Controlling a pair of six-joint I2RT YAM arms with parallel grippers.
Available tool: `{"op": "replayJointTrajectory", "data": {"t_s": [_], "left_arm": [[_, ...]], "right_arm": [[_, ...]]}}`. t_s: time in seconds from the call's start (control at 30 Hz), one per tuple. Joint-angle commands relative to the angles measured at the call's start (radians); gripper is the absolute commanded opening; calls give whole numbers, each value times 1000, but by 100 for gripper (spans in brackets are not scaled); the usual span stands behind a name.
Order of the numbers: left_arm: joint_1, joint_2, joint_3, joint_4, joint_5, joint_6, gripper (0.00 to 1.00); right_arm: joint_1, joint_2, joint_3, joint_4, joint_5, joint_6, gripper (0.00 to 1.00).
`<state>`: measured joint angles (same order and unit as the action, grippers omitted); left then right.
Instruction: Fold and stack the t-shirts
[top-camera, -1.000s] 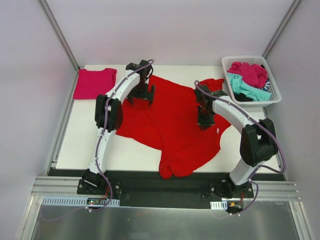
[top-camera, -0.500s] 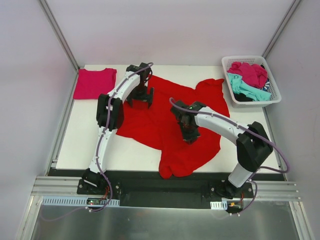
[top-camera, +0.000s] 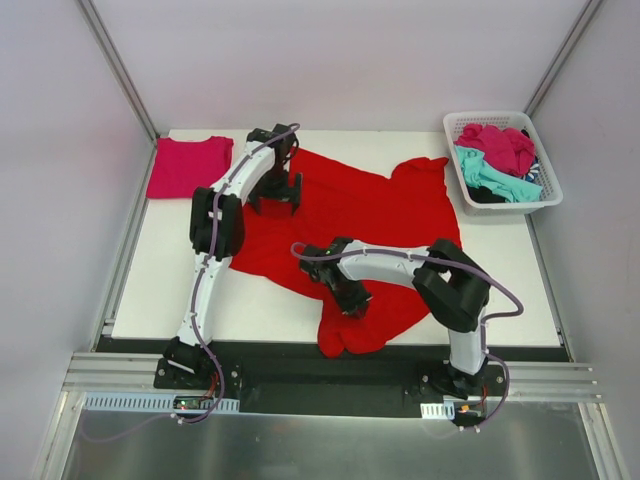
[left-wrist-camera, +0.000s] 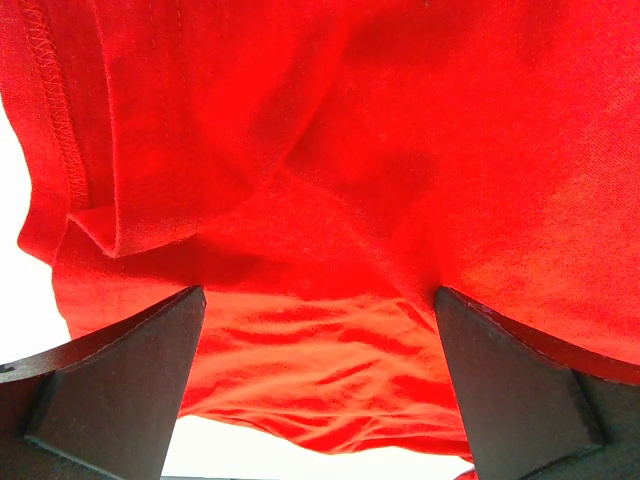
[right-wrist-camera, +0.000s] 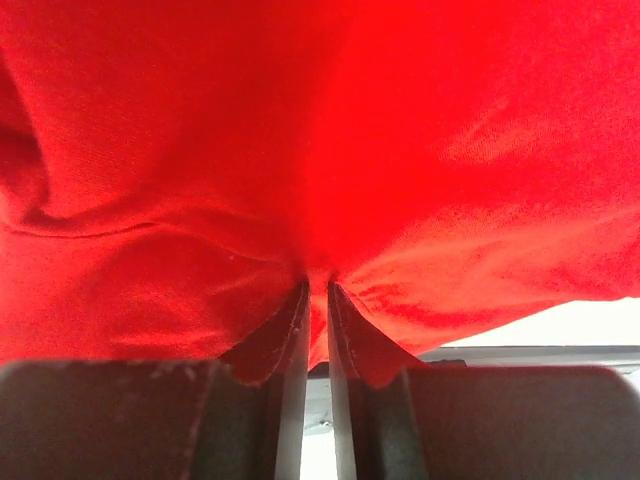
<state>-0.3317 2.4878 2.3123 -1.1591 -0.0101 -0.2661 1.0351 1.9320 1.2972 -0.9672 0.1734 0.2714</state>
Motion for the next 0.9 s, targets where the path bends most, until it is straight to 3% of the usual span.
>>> {"op": "replayJointTrajectory", "data": {"t_s": [0.0,0.13,0.33,0.57,0.87], "left_arm": [[11,-13,-5,-33,-31,-18,99],[16,-26,-22,-33,-50,-16,99],[31,-44,-63,-30,-68,-24,99],[52,-92,-152,-7,-88,-33,99],[75,-167,-255,12,-117,-32,99]], "right_arm": [[-6,24,19,24,44,25,16],[-61,12,-70,90,20,37,15],[-197,-136,-219,145,14,35,14],[-328,-222,-266,139,18,-12,14],[-380,-237,-283,131,28,-40,14]]}}
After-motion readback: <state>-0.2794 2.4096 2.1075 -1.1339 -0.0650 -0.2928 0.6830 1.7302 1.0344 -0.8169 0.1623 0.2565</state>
